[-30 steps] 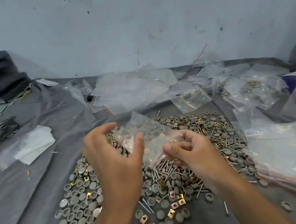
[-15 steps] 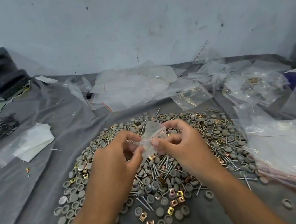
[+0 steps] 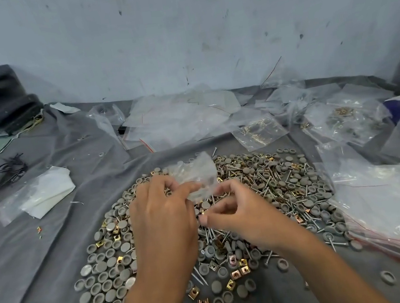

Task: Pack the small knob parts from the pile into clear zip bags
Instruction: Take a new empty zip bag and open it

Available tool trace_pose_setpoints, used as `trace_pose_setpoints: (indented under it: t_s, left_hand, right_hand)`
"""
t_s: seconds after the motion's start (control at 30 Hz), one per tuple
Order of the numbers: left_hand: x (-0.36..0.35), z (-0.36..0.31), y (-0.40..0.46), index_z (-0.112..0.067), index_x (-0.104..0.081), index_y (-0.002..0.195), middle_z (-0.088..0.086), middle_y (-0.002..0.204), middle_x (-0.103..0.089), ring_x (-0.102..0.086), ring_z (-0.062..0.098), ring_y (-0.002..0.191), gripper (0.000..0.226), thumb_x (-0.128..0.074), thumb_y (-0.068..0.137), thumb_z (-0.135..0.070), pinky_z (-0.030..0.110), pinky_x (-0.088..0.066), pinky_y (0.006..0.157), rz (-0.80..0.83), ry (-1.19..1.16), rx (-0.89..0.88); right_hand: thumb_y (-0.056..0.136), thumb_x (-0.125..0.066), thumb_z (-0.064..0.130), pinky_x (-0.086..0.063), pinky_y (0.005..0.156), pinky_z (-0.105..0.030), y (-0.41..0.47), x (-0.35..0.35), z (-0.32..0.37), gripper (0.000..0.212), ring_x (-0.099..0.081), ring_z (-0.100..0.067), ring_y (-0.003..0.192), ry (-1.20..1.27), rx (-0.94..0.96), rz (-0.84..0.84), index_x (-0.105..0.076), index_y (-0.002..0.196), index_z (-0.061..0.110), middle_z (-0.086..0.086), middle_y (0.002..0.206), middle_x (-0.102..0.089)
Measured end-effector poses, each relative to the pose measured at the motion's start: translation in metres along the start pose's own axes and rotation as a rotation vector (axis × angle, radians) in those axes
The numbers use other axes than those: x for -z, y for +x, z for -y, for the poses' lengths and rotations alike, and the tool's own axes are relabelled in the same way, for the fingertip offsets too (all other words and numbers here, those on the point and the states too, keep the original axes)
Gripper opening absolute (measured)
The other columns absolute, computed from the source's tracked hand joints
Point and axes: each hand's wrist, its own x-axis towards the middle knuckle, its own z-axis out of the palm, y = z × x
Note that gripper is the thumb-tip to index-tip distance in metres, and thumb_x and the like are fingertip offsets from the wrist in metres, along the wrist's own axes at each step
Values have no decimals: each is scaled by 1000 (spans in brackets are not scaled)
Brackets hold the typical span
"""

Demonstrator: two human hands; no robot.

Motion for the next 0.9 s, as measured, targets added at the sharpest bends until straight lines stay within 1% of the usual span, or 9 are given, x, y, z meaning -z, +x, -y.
trace_pose_setpoints:
  t_s: [0.07, 0.13, 0.2, 0.3, 0.43, 0.57, 0.67, 0.8, 0.9]
  left_hand:
    - [0, 1, 1, -21, -76, 111, -2, 97, -56, -46, 21, 94, 31, -58, 87, -15, 42, -42, 78, -4, 12, 64]
    - [1, 1, 2, -22, -76, 112, -2, 96, -56, -46, 20, 93, 29, -61, 88, -17, 41, -41, 79, -15, 24, 104]
    - [1, 0, 3, -25, -78, 108, -4, 94, -56, -46, 19, 92, 26, -65, 87, -18, 40, -40, 79, -22, 29, 127]
    - [2, -2, 3, -28, -79, 103, -4, 91, -54, -49, 21, 90, 23, -69, 84, -17, 42, -41, 77, -34, 20, 133]
    - [2, 0, 2, -32, -79, 104, -4, 92, -52, -46, 21, 89, 31, -57, 86, -18, 42, -42, 76, 19, 39, 104]
    - [-1, 7, 1, -32, -78, 106, -3, 94, -49, -42, 19, 90, 35, -62, 86, -8, 39, -41, 77, 73, 44, 90]
    - [0, 6, 1, -29, -76, 111, -2, 96, -50, -42, 19, 92, 35, -54, 89, -13, 39, -41, 79, 78, 16, 109]
    - [0, 2, 3, -28, -73, 110, -6, 96, -50, -43, 16, 94, 28, -54, 92, -21, 38, -41, 81, 73, -16, 148]
    - [1, 0, 3, -30, -75, 105, -10, 92, -51, -45, 14, 91, 21, -67, 87, -23, 38, -41, 82, 81, -32, 133]
  right_hand:
    - [84, -80, 45, -50, 68, -15, 0, -4, -7, 38, -64, 2, 88, -239, -35, -32, -54, 111, 39, 17, 101, -69]
    - [90, -72, 49, -50, 79, -19, 1, -15, -12, 27, -56, 2, 95, -502, -16, -178, -60, 110, 36, 19, 104, -60]
    - [93, -65, 53, -48, 90, -28, 2, -30, -13, 33, -52, -8, 105, -678, 15, -239, -62, 117, 30, 13, 112, -56]
    - [97, -59, 52, -45, 91, -31, 2, -40, -14, 39, -48, -17, 113, -812, 41, -271, -61, 124, 25, 3, 122, -56]
    - [97, -63, 45, -42, 91, -31, 1, -36, -15, 25, -45, -16, 114, -763, 26, -212, -61, 116, 29, 6, 119, -56]
    - [97, -64, 40, -46, 88, -32, -1, -33, -13, 8, -50, -12, 104, -684, 29, -185, -58, 98, 35, 15, 101, -52]
    - [98, -64, 36, -51, 79, -31, 0, -25, -14, 13, -58, -9, 89, -544, 1, -125, -55, 88, 33, 14, 96, -59]
    - [101, -61, 33, -40, 58, -17, 0, -7, -12, 16, -48, 1, 63, -344, 14, -60, -54, 87, 32, 12, 83, -58]
    - [99, -63, 35, -49, 67, -15, -1, 4, -6, 3, -57, 5, 66, -92, 7, -66, -61, 100, 34, 10, 89, -68]
